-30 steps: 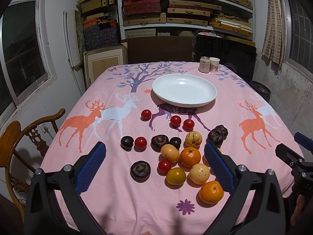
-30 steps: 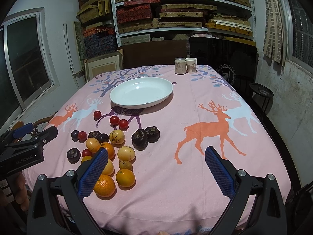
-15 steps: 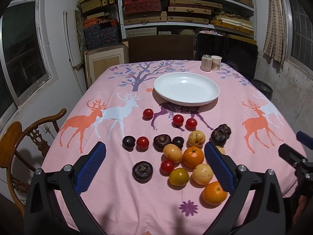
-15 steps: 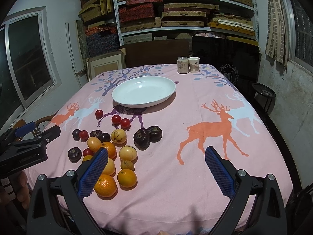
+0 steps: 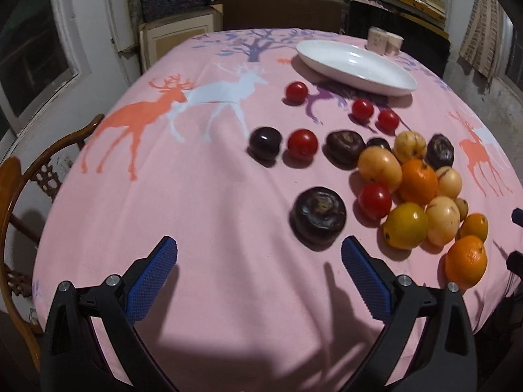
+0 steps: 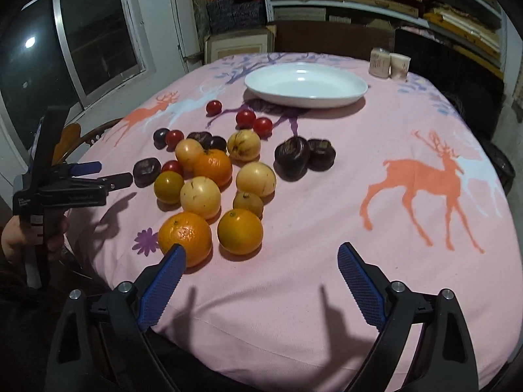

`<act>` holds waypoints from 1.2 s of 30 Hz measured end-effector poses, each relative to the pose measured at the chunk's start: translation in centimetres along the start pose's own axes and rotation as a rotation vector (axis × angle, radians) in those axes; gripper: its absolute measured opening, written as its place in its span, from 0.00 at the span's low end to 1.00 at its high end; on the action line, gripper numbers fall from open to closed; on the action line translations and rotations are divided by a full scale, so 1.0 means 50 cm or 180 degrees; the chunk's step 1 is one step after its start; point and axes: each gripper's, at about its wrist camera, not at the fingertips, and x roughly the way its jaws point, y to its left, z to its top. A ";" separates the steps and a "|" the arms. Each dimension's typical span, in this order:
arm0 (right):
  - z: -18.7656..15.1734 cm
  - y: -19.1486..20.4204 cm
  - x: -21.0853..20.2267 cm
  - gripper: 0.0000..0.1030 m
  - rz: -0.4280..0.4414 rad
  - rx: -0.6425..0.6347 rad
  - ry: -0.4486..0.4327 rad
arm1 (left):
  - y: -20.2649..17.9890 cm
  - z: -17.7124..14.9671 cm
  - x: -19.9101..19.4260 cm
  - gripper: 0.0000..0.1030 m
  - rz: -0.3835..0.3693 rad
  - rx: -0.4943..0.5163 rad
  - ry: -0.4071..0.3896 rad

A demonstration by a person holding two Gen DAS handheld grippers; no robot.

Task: Organize fruits
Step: 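Grasp the dark purple tomato with the left gripper while the right grasps an orange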

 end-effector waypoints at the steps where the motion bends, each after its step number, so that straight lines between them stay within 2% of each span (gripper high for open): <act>1: 0.000 -0.001 0.003 0.89 -0.0015 0.0006 0.0020 | -0.012 0.000 0.008 0.96 -0.0014 0.0084 -0.0005; 5: 0.001 -0.008 0.009 0.89 -0.0062 0.0031 0.0061 | -0.052 0.011 0.047 0.96 -0.0001 0.0292 0.0076; 8: 0.000 -0.021 0.016 0.89 -0.0087 0.0065 0.0102 | -0.061 0.025 0.059 0.93 -0.0040 0.0326 0.0020; 10: -0.001 -0.031 0.023 0.88 -0.0095 0.0115 0.0151 | -0.072 0.027 0.056 0.70 -0.0145 0.0434 -0.0032; 11: -0.001 -0.036 0.028 0.87 -0.0092 0.0131 0.0173 | -0.080 0.027 0.053 0.66 -0.0191 0.0509 -0.0050; 13: -0.004 -0.044 0.035 0.84 -0.0052 0.0170 0.0224 | -0.089 0.023 0.047 0.50 -0.0277 0.0624 -0.0082; 16: -0.006 -0.044 0.048 0.76 0.0065 0.0153 0.0297 | -0.093 0.016 0.039 0.39 -0.0365 0.0675 -0.0110; 21: -0.003 -0.016 0.058 0.61 0.0310 -0.0039 0.0304 | -0.091 0.005 0.015 0.39 -0.0451 0.0669 -0.0160; 25: 0.005 -0.001 0.070 0.48 0.0359 -0.0127 0.0284 | -0.091 0.005 -0.001 0.39 -0.0475 0.0658 -0.0192; 36: 0.019 0.010 0.090 0.40 0.0356 -0.0179 0.0199 | -0.078 0.001 -0.008 0.39 -0.0503 0.0586 -0.0172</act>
